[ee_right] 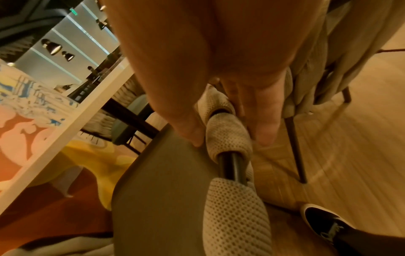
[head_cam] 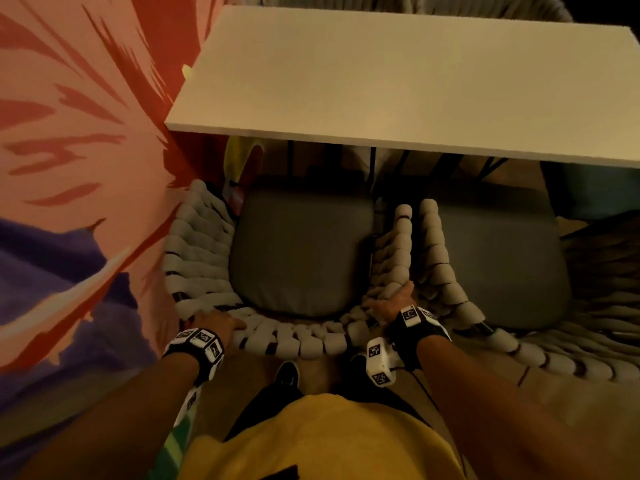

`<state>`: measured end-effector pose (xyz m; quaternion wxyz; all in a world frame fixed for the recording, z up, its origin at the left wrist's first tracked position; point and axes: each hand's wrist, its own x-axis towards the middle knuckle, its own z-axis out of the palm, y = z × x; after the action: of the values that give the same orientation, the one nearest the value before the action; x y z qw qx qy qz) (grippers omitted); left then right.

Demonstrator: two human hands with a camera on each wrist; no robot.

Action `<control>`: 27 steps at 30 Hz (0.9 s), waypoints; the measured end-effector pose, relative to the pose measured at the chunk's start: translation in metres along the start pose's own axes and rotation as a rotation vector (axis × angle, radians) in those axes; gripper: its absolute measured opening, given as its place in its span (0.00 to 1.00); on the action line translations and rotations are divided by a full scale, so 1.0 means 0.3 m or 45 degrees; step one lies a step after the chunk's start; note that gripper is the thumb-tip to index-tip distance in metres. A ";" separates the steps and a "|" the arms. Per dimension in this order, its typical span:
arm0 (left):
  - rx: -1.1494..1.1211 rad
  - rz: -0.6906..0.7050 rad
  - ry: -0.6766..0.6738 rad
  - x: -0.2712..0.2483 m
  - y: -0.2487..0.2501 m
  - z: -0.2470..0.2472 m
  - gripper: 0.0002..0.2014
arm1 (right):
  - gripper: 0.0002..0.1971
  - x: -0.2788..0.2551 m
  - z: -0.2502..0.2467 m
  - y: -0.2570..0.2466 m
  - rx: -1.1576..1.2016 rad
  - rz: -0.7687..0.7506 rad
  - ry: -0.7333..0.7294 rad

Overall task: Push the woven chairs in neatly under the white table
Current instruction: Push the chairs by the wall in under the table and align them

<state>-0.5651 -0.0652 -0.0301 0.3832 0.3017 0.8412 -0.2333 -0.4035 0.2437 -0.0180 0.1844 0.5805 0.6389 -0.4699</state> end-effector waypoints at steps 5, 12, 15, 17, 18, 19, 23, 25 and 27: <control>0.276 0.037 -0.069 0.042 -0.081 0.020 0.25 | 0.52 -0.010 0.068 0.012 0.065 0.128 0.031; 0.334 0.037 -0.079 0.040 -0.083 0.008 0.24 | 0.50 -0.017 0.096 0.007 0.142 0.156 0.090; 0.333 0.023 -0.069 0.038 -0.079 0.008 0.23 | 0.50 -0.019 0.103 0.006 0.142 0.153 0.111; 0.349 0.017 -0.063 0.031 -0.070 0.003 0.23 | 0.49 -0.022 0.100 0.010 0.152 0.150 0.113; 0.350 0.015 -0.056 0.031 -0.065 0.002 0.23 | 0.48 -0.024 0.098 0.012 0.152 0.148 0.113; 0.347 0.012 -0.052 0.027 -0.059 0.000 0.23 | 0.48 -0.025 0.094 0.016 0.152 0.149 0.115; 0.330 0.007 -0.091 0.025 -0.037 -0.008 0.23 | 0.47 -0.023 0.078 0.036 0.175 0.151 0.126; 0.329 0.016 -0.111 0.025 -0.027 -0.014 0.23 | 0.46 -0.022 0.070 0.040 0.169 0.152 0.126; 0.334 0.022 -0.119 0.024 -0.021 -0.019 0.22 | 0.46 -0.022 0.064 0.041 0.162 0.144 0.128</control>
<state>-0.5761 -0.0639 -0.0314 0.3812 0.3453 0.7822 -0.3516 -0.3966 0.2230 -0.0270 0.1408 0.6491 0.5825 -0.4686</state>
